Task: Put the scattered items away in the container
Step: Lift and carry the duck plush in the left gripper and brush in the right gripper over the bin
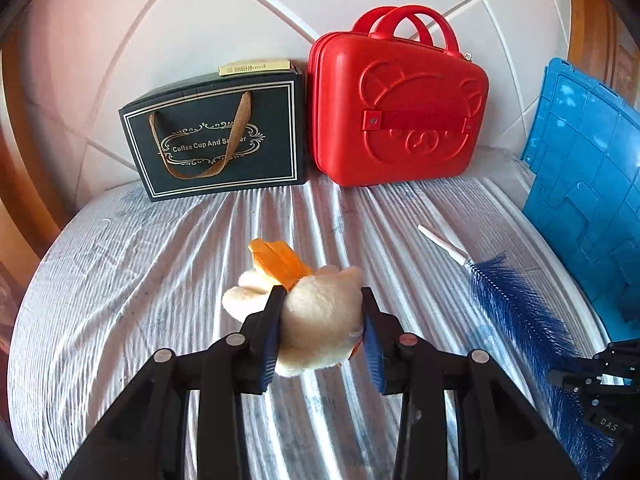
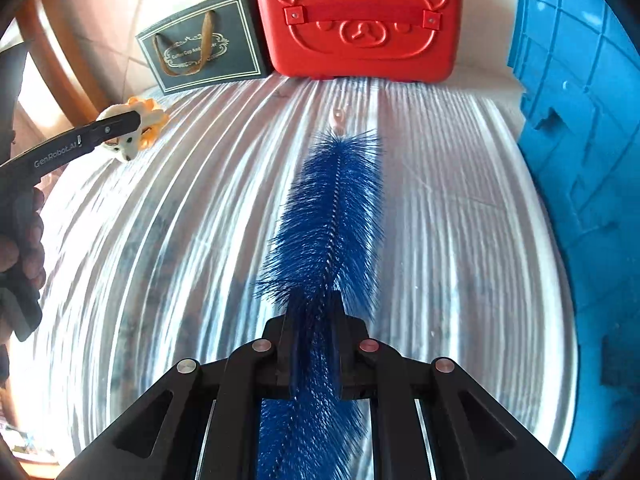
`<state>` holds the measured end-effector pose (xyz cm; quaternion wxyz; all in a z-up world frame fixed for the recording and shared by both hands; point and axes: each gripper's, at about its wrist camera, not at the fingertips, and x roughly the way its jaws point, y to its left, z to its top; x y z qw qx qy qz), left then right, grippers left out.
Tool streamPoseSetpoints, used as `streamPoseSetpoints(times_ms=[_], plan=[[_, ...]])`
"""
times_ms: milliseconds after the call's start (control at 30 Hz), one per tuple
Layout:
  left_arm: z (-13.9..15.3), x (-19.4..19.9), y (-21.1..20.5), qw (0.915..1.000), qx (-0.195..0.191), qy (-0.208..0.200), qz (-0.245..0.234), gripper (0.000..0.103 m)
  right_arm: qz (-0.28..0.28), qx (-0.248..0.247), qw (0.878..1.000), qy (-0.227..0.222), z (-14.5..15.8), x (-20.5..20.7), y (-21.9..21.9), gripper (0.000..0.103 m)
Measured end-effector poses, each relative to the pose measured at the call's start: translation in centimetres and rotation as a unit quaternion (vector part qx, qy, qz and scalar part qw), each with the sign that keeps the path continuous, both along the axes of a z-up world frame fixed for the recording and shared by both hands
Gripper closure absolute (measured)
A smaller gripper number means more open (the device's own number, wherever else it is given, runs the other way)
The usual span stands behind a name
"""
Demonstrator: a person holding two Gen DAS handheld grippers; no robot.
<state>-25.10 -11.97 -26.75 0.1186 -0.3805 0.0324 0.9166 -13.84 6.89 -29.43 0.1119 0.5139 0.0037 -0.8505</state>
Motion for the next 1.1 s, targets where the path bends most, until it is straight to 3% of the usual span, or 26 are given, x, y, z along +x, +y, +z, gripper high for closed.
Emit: streamPoseSetpoints(times_ms=[467, 1100], plan=[[9.1, 8.8, 0.9, 0.9992, 0.000, 0.040, 0.000, 0.068, 0.034, 0.005, 0.999, 0.028, 7.6, 5.6, 0.5, 0.092], [17.5, 18.2, 4.1, 0.9965, -0.010, 0.056, 0.061, 0.068, 0.068, -0.022, 0.995, 0.075, 16.9, 12.1, 3.3, 0.092]])
